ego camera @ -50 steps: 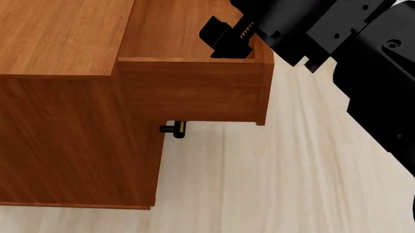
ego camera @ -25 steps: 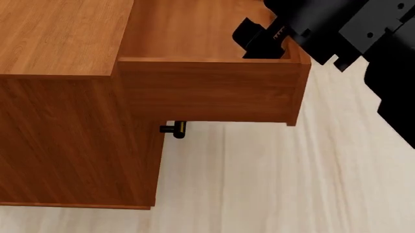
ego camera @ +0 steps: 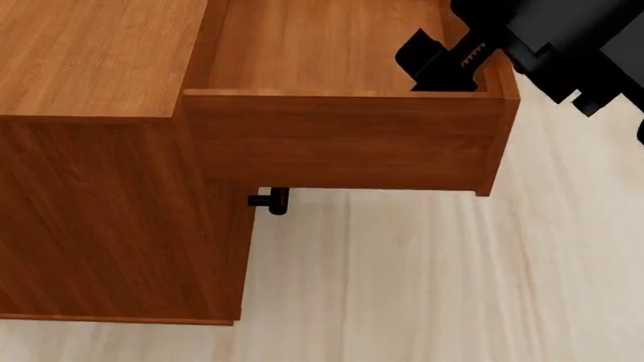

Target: Close the bottom drawer of the cabinet and open the top drawer.

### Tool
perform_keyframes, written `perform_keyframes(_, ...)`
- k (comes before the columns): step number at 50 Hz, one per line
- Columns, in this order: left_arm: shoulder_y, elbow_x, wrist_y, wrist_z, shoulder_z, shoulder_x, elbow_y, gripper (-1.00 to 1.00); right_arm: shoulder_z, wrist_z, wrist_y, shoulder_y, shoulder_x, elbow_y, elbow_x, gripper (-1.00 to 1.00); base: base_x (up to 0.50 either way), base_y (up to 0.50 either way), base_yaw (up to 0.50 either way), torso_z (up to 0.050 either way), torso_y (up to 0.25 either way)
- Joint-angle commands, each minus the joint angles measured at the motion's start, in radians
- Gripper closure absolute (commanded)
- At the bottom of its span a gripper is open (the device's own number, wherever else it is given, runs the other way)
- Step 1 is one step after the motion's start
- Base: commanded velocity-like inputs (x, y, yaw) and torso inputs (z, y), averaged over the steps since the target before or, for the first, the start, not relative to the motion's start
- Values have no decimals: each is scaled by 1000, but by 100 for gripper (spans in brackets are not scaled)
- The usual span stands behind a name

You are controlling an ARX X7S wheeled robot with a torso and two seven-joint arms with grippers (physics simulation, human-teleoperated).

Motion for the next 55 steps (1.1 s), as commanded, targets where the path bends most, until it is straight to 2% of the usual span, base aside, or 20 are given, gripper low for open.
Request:
perform_keyframes(1, -4, 0, 0, -2, 5, 1, 0, -100, -47, 26, 29, 15, 42, -3, -3, -100, 0, -2, -5, 0, 10)
perform_keyframes(55, -36, -39, -8, -25, -2, -15, 19, -100, 31, 24, 129, 234, 73, -94, 9, -100, -9, -5, -12, 4, 14)
